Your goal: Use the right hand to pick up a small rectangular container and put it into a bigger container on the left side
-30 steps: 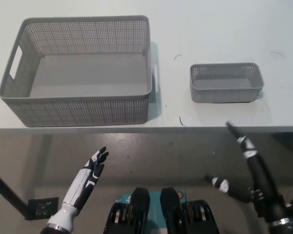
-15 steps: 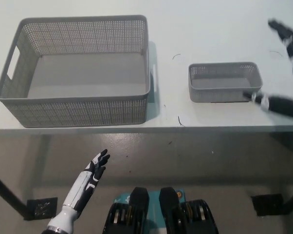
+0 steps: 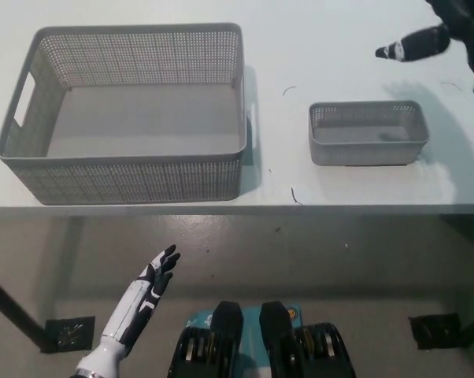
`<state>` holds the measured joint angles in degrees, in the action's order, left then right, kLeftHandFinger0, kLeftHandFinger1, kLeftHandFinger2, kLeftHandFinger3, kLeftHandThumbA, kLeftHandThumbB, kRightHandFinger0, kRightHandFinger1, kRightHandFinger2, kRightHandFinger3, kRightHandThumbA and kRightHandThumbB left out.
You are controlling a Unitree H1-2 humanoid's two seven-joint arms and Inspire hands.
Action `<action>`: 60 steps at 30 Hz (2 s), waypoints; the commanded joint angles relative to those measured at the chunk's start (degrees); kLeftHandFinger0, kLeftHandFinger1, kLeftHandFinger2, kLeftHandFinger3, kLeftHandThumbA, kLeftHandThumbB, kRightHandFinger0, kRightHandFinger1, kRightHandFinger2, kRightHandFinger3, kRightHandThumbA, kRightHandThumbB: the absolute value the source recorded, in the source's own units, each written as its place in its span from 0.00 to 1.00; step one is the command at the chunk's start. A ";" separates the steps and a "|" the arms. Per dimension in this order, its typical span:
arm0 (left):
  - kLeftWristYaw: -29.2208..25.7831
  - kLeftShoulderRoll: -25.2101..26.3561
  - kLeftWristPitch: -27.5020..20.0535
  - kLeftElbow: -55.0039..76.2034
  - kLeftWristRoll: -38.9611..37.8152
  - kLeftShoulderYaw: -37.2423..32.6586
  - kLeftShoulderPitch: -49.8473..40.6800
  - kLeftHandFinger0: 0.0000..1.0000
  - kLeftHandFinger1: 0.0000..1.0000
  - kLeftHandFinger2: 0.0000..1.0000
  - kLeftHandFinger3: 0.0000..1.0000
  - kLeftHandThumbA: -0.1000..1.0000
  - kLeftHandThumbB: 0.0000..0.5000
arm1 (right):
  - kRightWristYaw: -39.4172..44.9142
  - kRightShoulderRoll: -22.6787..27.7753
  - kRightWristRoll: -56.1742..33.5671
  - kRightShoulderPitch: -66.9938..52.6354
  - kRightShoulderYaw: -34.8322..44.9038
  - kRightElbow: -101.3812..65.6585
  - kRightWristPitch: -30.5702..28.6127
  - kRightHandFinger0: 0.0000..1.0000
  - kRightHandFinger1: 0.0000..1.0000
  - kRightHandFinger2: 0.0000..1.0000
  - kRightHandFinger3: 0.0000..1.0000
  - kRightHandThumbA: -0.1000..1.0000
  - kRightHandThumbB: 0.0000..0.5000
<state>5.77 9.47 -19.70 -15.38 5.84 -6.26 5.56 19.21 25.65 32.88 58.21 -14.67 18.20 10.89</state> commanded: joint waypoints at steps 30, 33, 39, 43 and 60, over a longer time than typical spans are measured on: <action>1.53 1.04 -0.12 3.40 -0.36 0.23 -1.19 1.00 1.00 1.00 1.00 1.00 0.56 | 24.35 -7.70 -1.77 39.54 -13.35 55.43 1.40 1.00 1.00 1.00 1.00 1.00 0.91; 1.49 1.02 -0.19 3.29 -0.28 0.26 -1.15 1.00 1.00 1.00 1.00 1.00 0.56 | 24.15 -8.34 -1.96 40.26 -14.12 57.28 1.08 1.00 1.00 1.00 1.00 1.00 0.92; 1.50 1.12 -0.27 3.07 0.03 0.32 -0.64 1.00 1.00 1.00 1.00 1.00 0.58 | 25.48 -10.49 -1.12 41.33 -17.18 60.36 0.49 1.00 1.00 1.00 1.00 1.00 0.87; 1.67 1.18 0.07 3.34 0.01 0.28 -0.70 1.00 1.00 1.00 1.00 1.00 0.56 | 24.86 -12.27 -0.52 39.67 -18.37 61.34 0.81 1.00 1.00 1.00 1.00 1.00 0.86; 1.96 1.24 0.34 3.64 -0.30 0.45 -0.56 1.00 1.00 1.00 1.00 1.00 0.57 | 22.02 -15.16 0.33 35.38 -21.05 62.92 0.93 1.00 1.00 1.00 1.00 1.00 0.79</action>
<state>6.98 9.58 -18.88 -13.67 5.93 -6.16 4.15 43.66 10.92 31.74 91.01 -34.75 80.96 12.21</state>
